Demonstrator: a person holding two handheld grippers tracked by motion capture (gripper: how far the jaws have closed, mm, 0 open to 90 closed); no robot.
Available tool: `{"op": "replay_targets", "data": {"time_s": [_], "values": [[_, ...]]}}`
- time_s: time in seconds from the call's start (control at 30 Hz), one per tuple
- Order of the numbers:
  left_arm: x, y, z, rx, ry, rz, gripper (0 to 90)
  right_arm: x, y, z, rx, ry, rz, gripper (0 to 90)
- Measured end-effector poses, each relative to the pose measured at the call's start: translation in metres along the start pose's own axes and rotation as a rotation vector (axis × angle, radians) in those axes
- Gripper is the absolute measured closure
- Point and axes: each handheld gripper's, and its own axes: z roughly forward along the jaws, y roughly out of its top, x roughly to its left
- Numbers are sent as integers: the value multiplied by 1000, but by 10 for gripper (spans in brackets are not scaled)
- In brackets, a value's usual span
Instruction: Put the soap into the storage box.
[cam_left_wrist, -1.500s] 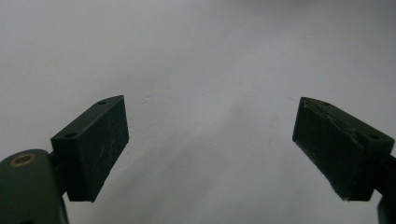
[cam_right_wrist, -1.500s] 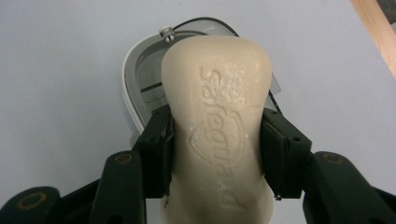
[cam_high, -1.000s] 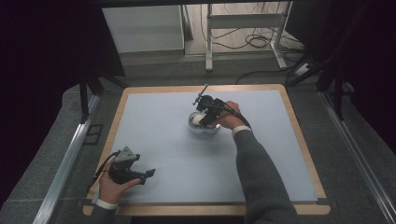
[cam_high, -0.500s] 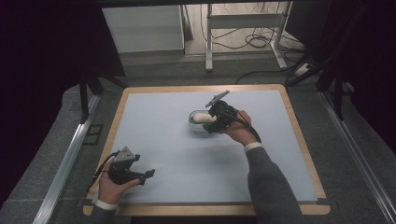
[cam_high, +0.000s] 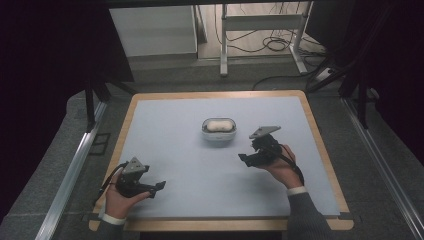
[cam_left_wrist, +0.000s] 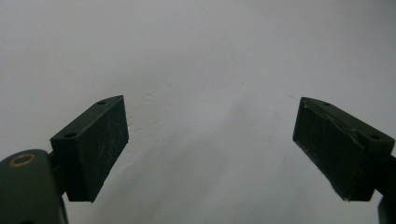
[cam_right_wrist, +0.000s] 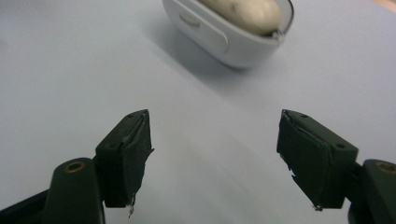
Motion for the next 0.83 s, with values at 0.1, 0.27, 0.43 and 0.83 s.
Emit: {"op": "replay_targets", "data": {"time_s": [0.1,0.27,0.43,0.83], "values": [[0,0,0,0,1,0,109,-1,-18,-7,-16,-2,23,259],[0,0,2,7,1,5,109,-4,-44,-12,-23,-18,72,258],[0,0,1,2,0,3,109,-5,-65,-13,-34,-20,115,254],[1,1,0,-5,-2,1,109,-6,-70,-10,-58,-65,127,232]]}}
